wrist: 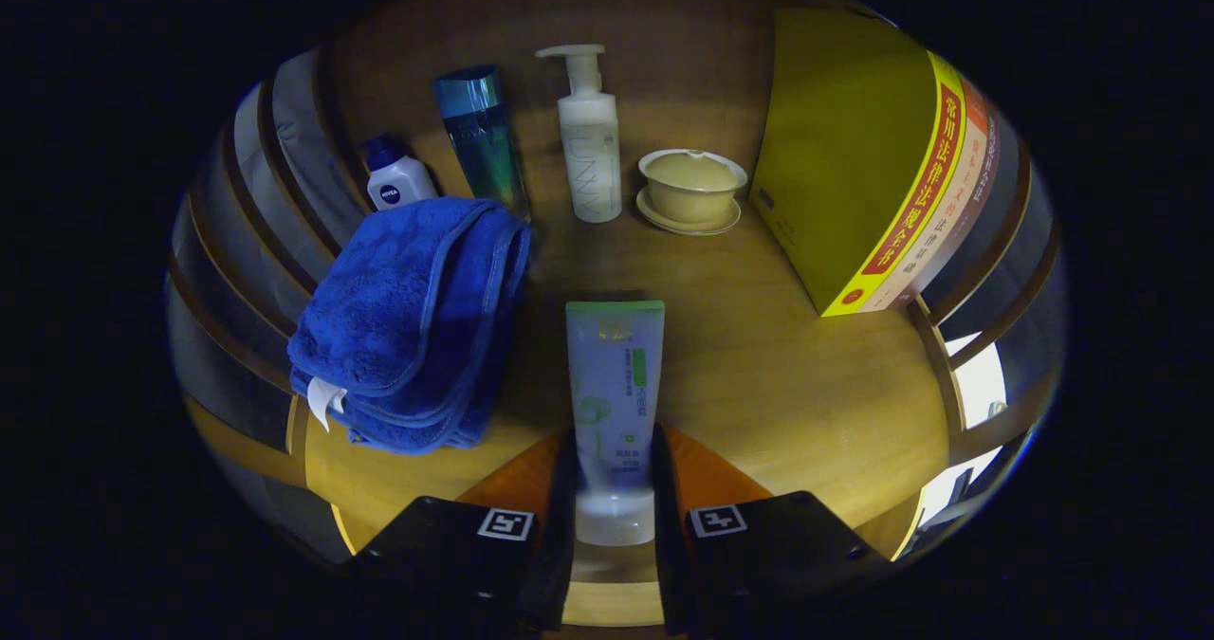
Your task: Pull open the drawer, take out the items inside it, and place them on the countertop above the cabinet.
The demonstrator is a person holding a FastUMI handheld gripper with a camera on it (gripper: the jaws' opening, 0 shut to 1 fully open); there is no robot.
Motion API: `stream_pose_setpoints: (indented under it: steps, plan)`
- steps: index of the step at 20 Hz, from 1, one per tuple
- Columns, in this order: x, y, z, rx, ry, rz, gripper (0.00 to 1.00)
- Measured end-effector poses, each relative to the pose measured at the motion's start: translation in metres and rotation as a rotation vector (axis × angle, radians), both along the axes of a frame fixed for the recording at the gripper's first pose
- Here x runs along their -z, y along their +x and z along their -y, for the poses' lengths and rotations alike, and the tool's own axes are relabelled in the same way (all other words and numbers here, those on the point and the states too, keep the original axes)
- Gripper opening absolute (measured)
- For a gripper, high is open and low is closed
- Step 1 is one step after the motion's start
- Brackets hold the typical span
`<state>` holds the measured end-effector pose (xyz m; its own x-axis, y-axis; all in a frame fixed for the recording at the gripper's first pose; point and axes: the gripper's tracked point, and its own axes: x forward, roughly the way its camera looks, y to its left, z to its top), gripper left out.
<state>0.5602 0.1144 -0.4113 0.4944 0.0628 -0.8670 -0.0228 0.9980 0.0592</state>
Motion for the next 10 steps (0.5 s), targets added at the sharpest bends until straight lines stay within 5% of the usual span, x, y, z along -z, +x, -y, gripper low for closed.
stream_pose_setpoints:
  steps: [8, 10]
  plan:
    - [-0.003, -0.004, 0.005, 0.010, -0.026, -0.006, 0.58]
    - [-0.012, -0.004, 0.007, 0.010, -0.023, 0.007, 0.71]
